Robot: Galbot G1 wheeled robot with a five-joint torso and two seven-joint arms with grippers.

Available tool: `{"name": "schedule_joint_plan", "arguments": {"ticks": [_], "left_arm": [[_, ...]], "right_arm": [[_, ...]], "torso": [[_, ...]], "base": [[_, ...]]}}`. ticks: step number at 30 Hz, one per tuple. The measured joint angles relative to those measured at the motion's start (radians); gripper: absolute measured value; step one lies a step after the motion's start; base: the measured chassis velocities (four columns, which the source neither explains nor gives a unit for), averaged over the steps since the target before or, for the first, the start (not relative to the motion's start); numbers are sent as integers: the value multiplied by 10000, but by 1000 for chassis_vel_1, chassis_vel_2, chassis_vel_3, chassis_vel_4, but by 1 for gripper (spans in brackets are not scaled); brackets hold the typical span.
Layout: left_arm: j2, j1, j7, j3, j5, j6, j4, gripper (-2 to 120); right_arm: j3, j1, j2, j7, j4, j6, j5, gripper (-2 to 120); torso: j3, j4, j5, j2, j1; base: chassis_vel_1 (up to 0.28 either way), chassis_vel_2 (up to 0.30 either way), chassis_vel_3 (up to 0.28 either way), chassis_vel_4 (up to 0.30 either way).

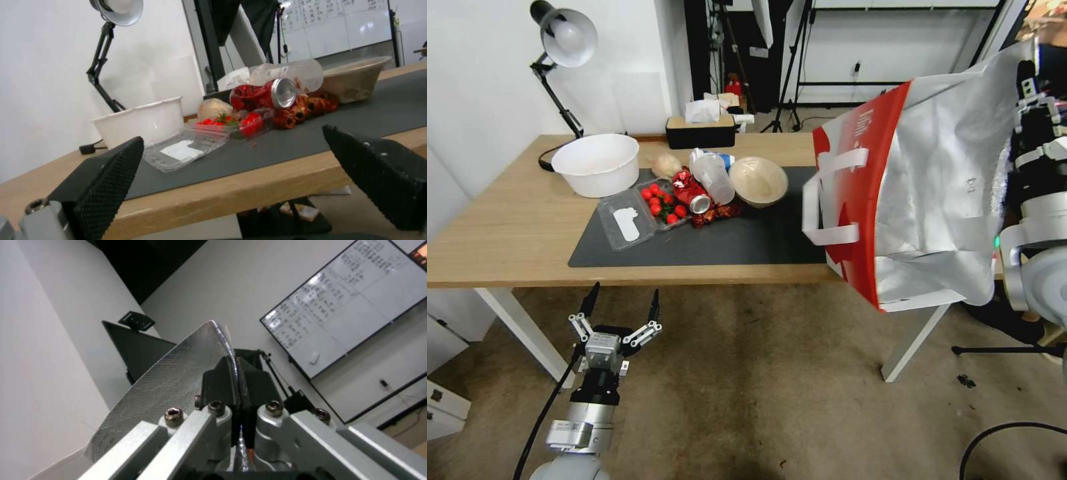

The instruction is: Pick up the food delivery bag from the floor and place it on the table.

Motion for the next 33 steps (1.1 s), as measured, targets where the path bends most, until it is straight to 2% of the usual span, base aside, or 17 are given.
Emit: {"name": "schedule_joint_plan", "arguments": {"ticks": [15, 20, 33], "left_arm": [[42, -24, 37, 74, 23, -43, 124, 100], [49, -23, 41, 87, 31, -71, 130, 100], [54, -35, 39, 91, 33, -110, 217, 100]], "right_arm": [[-5, 287, -195, 517, -821, 97, -524, 0], [-23, 410, -388, 898, -867, -326, -494, 0], [-128, 685, -554, 828, -1444, -600, -642, 0]], "torso": [[-1, 0, -1, 0, 0], [-1, 0, -1, 0, 0], [-1, 0, -1, -1, 0]], "base": [[0, 0, 0, 0], [0, 0, 0, 0], [0, 0, 0, 0]]}}
